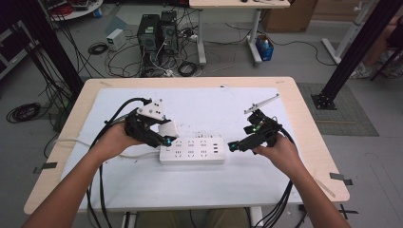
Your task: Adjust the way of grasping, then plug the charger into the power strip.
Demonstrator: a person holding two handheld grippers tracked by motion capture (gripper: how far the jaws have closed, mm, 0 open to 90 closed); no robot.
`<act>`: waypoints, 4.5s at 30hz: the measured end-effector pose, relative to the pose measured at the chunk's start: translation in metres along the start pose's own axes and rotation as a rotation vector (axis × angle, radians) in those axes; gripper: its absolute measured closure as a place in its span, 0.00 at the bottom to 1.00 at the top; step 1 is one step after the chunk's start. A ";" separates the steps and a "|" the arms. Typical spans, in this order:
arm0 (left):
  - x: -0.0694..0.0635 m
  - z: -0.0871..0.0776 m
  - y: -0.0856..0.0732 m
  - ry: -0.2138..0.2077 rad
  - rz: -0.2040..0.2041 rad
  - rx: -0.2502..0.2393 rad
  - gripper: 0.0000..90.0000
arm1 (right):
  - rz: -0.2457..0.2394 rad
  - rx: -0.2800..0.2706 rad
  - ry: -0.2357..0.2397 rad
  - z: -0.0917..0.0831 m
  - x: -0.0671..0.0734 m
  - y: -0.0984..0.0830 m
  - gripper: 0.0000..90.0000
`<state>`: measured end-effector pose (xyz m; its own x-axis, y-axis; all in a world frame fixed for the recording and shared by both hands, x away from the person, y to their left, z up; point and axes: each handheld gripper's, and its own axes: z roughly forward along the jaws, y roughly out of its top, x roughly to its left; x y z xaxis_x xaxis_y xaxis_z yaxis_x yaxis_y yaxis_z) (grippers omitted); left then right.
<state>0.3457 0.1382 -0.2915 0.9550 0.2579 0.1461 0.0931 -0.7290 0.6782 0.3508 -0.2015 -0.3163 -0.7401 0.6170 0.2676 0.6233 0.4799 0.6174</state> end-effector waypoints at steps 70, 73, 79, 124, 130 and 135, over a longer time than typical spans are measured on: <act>-0.040 0.062 0.062 -0.033 0.211 0.016 0.47 | 0.566 -0.149 0.655 0.064 0.005 0.001 0.68; -0.037 0.062 0.063 -0.014 0.147 0.016 0.30 | 0.547 -0.144 0.613 0.064 0.005 0.000 0.69; -0.030 0.050 0.055 -0.021 0.073 0.027 0.22 | 0.460 -0.171 0.458 0.054 -0.004 -0.004 0.69; 0.013 -0.045 -0.070 0.088 -0.241 0.337 0.22 | -0.101 0.250 -0.231 -0.036 -0.008 -0.003 0.69; 0.010 -0.043 -0.071 0.054 -0.192 0.345 0.22 | -0.126 0.248 -0.213 -0.031 -0.006 0.000 0.69; 0.010 -0.038 -0.068 0.044 -0.177 0.343 0.22 | -0.169 0.252 -0.179 -0.020 -0.006 0.007 0.69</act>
<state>0.3382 0.2143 -0.3083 0.9033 0.4207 0.0843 0.3517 -0.8384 0.4164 0.3550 -0.2147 -0.2983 -0.7962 0.6044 0.0292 0.5548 0.7098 0.4340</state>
